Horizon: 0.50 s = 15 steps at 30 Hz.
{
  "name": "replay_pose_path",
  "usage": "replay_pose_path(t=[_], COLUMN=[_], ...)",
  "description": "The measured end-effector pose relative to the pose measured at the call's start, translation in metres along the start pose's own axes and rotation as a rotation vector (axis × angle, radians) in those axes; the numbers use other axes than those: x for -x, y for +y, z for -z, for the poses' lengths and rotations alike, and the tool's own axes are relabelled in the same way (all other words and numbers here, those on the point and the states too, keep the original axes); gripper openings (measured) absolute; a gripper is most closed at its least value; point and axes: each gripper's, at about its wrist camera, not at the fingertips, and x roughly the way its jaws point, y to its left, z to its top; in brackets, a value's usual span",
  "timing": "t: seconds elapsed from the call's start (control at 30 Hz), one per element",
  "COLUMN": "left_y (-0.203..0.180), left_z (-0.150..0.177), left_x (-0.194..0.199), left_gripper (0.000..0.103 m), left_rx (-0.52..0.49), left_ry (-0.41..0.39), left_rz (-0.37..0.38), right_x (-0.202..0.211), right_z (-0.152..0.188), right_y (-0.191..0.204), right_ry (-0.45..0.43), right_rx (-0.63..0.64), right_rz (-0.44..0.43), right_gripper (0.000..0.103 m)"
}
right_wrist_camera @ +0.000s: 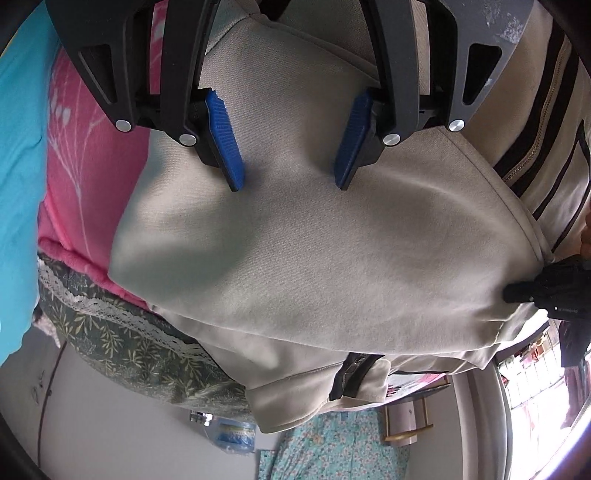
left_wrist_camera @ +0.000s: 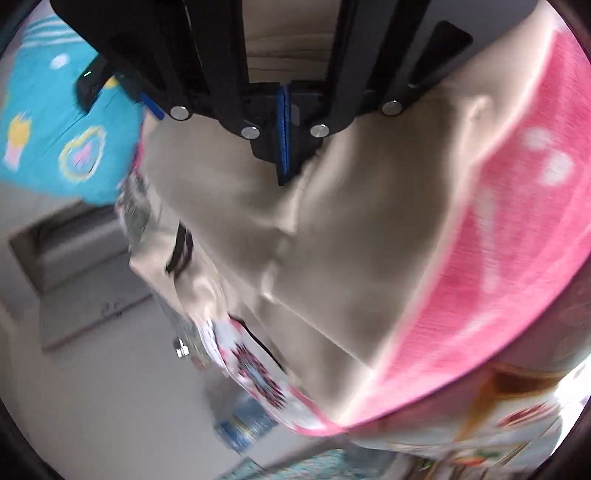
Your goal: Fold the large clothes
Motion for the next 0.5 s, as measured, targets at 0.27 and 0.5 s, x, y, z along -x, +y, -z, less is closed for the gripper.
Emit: replay_pose_path(t=[0.27,0.5], left_y=[-0.081,-0.112], left_z=[0.032,0.046], left_x=[0.003,-0.043], left_gripper=[0.002,0.002], left_rx=[-0.251,-0.320], left_ry=[-0.115,0.055], left_rz=[-0.128,0.011], right_x=[0.000,-0.001], right_z=[-0.001,0.000], right_y=[0.001,0.002], right_ry=[0.001,-0.003], right_rx=[0.013,0.015], right_rz=[0.022,0.024], right_gripper=[0.051,0.051])
